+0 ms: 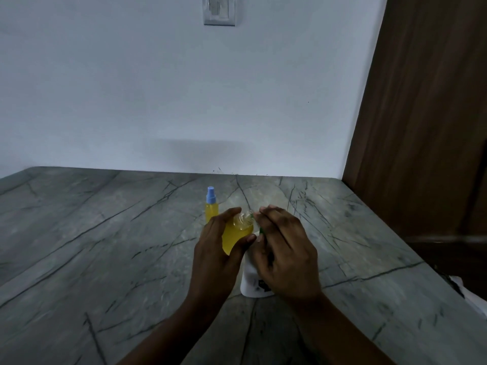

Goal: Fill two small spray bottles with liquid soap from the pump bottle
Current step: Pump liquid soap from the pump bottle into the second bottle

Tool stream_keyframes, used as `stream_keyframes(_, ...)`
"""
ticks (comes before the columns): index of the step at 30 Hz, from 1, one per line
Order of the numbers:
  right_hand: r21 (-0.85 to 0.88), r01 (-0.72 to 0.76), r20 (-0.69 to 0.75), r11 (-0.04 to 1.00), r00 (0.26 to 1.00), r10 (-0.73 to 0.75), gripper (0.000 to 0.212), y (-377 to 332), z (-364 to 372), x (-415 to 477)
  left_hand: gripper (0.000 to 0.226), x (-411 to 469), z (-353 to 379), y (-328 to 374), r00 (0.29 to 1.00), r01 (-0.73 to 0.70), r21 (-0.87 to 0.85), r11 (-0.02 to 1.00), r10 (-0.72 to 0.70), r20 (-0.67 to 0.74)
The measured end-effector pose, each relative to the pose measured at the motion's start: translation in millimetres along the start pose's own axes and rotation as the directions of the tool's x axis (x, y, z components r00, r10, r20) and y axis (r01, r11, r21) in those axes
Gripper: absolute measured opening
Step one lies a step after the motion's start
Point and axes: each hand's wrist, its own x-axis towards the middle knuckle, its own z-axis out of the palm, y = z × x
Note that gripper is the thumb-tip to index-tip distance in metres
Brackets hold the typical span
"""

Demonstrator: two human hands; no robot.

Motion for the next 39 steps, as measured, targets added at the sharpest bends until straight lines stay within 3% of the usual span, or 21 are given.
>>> stream_keyframes(11,-0.032,-0.011,0.064,0.999,0.998,0.013,0.037,-2.7,-9.2,13.2,0.039,3.3,-4.8,6.0,0.999,-0.022,0.006,1.000,0.022,-0.044)
stream_keyframes(28,0.003,-0.047,0.047,0.999,0.998,0.047,0.035,-3.4,-7.9,10.7,0.043,2.8,-5.6,9.9,0.998,-0.026,-0.013,1.000,0.025,-0.049)
stream_keyframes(32,0.037,-0.038,0.036,0.999,0.999,0.037,0.050,-3.8,-5.5,6.6,0.048,2.2,-4.4,3.7,0.999,-0.019,0.009,1.000,0.019,-0.039)
stream_keyframes(39,0.027,-0.032,0.021,0.999,0.999,0.031,0.048,-4.0,-3.0,3.1,0.044,0.8,-2.9,1.4,1.000,-0.002,0.004,1.000,0.002,-0.030)
